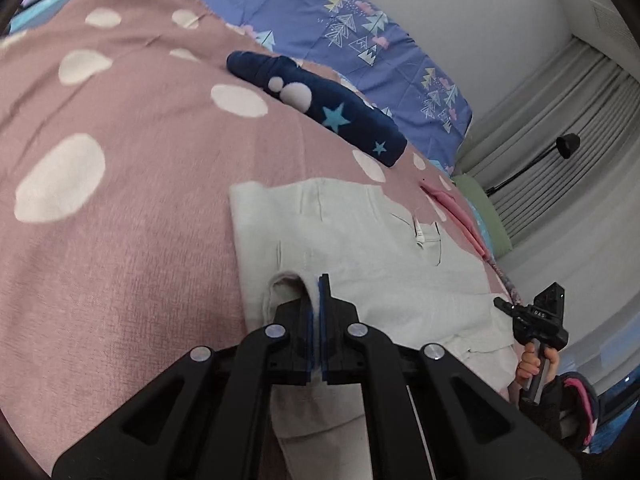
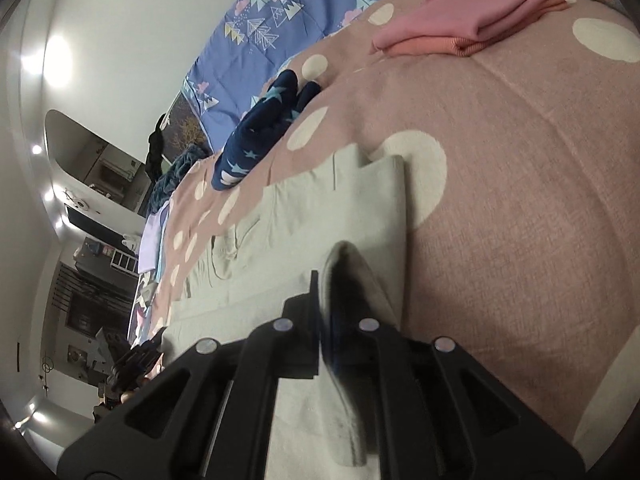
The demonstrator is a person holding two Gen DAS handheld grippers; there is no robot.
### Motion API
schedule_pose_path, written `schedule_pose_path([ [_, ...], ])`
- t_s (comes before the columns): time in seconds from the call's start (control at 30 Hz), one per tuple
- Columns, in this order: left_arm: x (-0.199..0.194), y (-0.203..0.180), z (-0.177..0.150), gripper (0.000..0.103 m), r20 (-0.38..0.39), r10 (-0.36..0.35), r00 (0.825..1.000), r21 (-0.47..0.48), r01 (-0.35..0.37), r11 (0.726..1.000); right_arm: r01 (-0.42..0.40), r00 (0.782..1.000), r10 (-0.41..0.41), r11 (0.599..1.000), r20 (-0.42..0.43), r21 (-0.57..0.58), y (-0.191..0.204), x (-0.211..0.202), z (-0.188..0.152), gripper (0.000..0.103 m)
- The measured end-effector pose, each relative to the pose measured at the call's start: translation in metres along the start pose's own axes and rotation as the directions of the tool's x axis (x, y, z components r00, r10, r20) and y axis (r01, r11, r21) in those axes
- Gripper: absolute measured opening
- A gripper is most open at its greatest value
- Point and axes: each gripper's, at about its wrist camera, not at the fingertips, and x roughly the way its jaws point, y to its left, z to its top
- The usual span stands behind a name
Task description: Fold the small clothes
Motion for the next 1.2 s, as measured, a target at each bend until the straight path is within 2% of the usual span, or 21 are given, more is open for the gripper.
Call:
schedule_pose_path([
  [0.1,-0.011,0.001,-0.005,0.021,0.000,-0.012,1.000,-0.002,0.012,1.000,0.011,1.000,-0.011,0.999,-0.010,-0.052,0.003,-0.015,-0.012,0.016],
  [0.13,-0.016,-0.001,-0.009,0.031,-0.001,-0.014,1.000,0.003,0.014,1.000,0.024,1.000,-0.025,0.997,-0.014,-0.073,0.005,-0.020,-0.018,0.018],
  [0.17,-0.022,-0.003,-0.013,0.038,-0.007,-0.021,1.000,0.012,0.021,1.000,0.033,0.999,-0.034,0.996,-0.017,-0.088,0.006,-0.021,-0.021,0.019],
  [0.23,-0.030,-0.007,-0.023,0.038,-0.028,-0.030,0.999,0.035,0.031,0.999,0.046,0.998,-0.050,0.990,-0.026,-0.131,0.010,-0.031,-0.034,0.019],
  [0.33,-0.033,-0.014,-0.037,0.035,-0.068,0.001,0.998,0.075,0.004,0.997,0.106,0.994,-0.112,0.970,-0.016,-0.220,0.022,-0.036,-0.043,0.015],
  [0.37,-0.034,-0.018,-0.041,0.020,-0.077,0.017,0.997,0.099,-0.010,0.995,0.140,0.989,-0.147,0.954,-0.006,-0.266,0.029,-0.036,-0.046,0.008],
  [0.43,-0.034,-0.021,-0.042,0.001,-0.090,0.020,0.996,0.119,-0.009,0.993,0.137,0.990,-0.142,0.951,0.004,-0.276,0.032,-0.037,-0.044,0.006],
  [0.53,-0.036,-0.028,-0.032,0.001,-0.044,0.023,0.999,0.134,-0.017,0.991,0.040,0.999,-0.035,0.977,0.026,-0.212,0.035,-0.042,-0.023,0.006],
  [0.63,-0.038,-0.039,-0.005,0.001,0.022,0.003,1.000,0.142,-0.006,0.990,-0.017,0.997,0.028,0.987,0.068,-0.158,0.039,-0.037,0.011,0.006],
  [0.73,-0.034,-0.044,0.033,0.001,0.115,-0.007,0.993,0.122,-0.007,0.992,-0.006,0.994,0.014,0.997,0.108,-0.074,0.036,-0.017,0.054,0.007],
  [0.77,-0.030,-0.043,0.045,0.003,0.147,0.002,0.989,0.106,-0.018,0.994,0.020,0.992,-0.015,0.999,0.124,-0.041,0.032,-0.010,0.064,0.017],
  [0.8,-0.025,-0.041,0.055,0.004,0.179,0.036,0.983,0.089,-0.052,0.995,0.047,0.990,-0.043,0.999,0.135,-0.023,0.028,-0.007,0.070,0.035],
  [0.83,-0.022,-0.041,0.061,0.017,0.201,0.085,0.976,0.085,-0.104,0.991,0.070,0.988,-0.067,0.997,0.139,-0.021,0.027,-0.004,0.074,0.040],
  [0.87,-0.018,-0.039,0.066,0.040,0.203,0.127,0.971,0.078,-0.145,0.986,0.087,0.987,-0.080,0.995,0.137,-0.041,0.026,0.000,0.077,0.040],
  [0.9,-0.015,-0.036,0.068,0.046,0.195,0.131,0.972,0.073,-0.148,0.986,0.092,0.987,-0.084,0.994,0.135,-0.059,0.027,0.002,0.077,0.040],
  [1.0,-0.008,-0.031,0.066,0.052,0.154,0.125,0.980,0.112,-0.143,0.983,0.122,0.986,-0.106,0.985,0.133,-0.120,0.024,0.008,0.073,0.040],
  [1.1,0.013,-0.022,0.065,0.055,0.070,0.167,0.983,0.140,-0.175,0.974,0.172,0.981,-0.158,0.977,0.115,-0.126,0.016,0.022,0.075,0.040],
  [1.2,0.035,-0.012,0.065,0.055,0.004,0.209,0.978,0.146,-0.208,0.967,0.176,0.982,-0.163,0.975,0.100,-0.138,0.015,0.037,0.082,0.040],
])
